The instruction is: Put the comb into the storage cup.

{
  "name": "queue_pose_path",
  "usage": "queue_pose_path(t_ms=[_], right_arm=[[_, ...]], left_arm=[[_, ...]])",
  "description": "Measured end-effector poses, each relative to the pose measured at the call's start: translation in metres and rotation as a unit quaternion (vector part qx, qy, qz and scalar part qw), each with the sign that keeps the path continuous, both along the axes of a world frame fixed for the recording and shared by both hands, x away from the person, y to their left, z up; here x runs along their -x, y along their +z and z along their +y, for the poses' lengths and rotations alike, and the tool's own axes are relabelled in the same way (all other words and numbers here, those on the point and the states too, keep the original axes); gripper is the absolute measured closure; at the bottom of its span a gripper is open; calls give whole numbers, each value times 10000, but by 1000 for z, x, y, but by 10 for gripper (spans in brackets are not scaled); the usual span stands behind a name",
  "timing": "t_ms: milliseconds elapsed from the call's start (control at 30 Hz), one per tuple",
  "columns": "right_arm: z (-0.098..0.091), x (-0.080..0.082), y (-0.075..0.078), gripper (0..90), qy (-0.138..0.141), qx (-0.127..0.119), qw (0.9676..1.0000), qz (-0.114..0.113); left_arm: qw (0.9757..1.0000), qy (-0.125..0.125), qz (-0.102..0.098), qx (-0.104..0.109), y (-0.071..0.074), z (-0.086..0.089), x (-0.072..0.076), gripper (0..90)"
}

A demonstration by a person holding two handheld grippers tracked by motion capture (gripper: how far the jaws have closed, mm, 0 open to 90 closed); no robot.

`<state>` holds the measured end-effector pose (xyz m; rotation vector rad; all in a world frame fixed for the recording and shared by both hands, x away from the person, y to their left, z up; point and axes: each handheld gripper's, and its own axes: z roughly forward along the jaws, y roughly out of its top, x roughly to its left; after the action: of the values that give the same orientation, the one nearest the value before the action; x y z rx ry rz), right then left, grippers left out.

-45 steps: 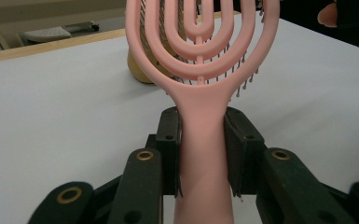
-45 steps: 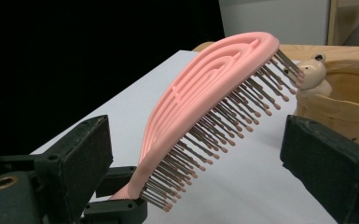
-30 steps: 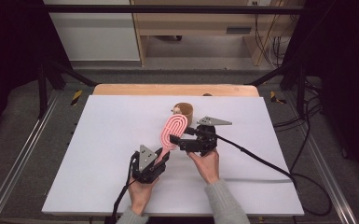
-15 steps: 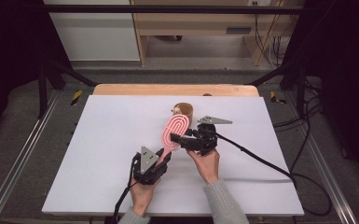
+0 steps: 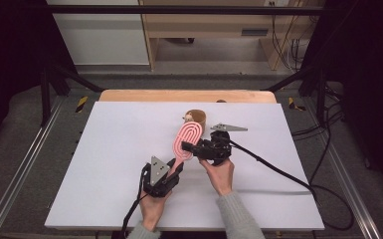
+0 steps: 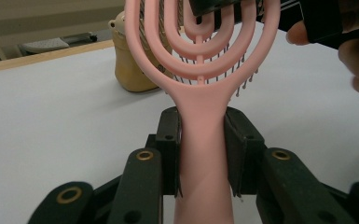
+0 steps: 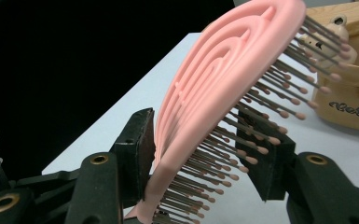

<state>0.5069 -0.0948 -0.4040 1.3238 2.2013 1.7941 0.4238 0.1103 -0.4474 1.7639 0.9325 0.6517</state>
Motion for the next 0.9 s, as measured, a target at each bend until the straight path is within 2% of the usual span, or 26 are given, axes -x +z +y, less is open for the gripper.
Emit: queue_pose_path(t_ms=[900], right_arm=[[0, 1, 0, 585, 208, -139, 9997, 76]], left_arm=[[10000, 49, 1, -27, -3, -1, -1, 690]])
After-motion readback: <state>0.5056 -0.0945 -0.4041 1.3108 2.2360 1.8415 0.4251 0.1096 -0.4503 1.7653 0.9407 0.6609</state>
